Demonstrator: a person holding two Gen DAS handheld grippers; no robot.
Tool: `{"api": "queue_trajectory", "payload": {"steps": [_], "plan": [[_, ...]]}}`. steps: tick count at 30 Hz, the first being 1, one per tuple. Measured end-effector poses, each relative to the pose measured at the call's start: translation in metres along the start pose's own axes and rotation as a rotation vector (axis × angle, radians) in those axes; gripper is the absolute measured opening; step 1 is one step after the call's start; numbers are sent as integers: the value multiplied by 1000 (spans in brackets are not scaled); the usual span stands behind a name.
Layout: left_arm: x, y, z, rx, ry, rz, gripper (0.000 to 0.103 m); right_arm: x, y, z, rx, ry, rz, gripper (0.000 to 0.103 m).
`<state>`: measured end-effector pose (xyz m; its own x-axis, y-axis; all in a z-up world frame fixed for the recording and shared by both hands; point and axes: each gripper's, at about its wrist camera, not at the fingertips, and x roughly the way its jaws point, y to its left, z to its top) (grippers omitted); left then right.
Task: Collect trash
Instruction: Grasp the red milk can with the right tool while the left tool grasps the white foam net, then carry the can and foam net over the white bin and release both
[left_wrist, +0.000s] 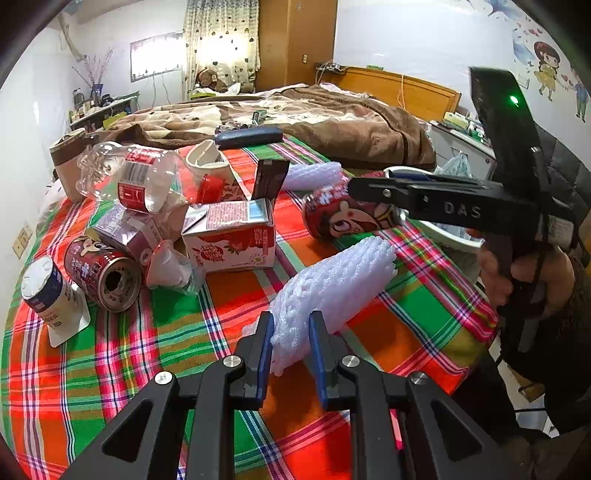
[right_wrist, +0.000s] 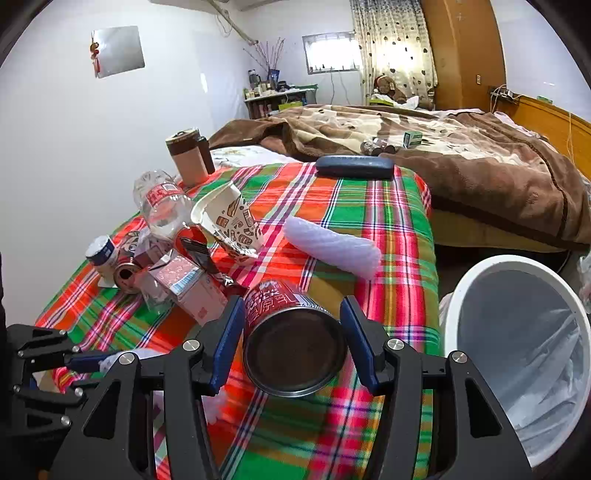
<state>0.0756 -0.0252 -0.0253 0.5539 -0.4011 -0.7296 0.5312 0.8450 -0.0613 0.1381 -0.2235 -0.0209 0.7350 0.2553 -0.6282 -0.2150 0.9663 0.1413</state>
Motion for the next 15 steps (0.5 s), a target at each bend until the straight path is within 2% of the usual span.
{"api": "queue_trajectory", "payload": {"steps": [9, 15], "plan": [[-6, 2, 11, -41, -30, 17, 20, -14, -8, -15, 21, -4, 24, 54], [-8, 5, 11, -58, -31, 36, 20, -8, -8, -33, -6, 73, 22, 54]]}}
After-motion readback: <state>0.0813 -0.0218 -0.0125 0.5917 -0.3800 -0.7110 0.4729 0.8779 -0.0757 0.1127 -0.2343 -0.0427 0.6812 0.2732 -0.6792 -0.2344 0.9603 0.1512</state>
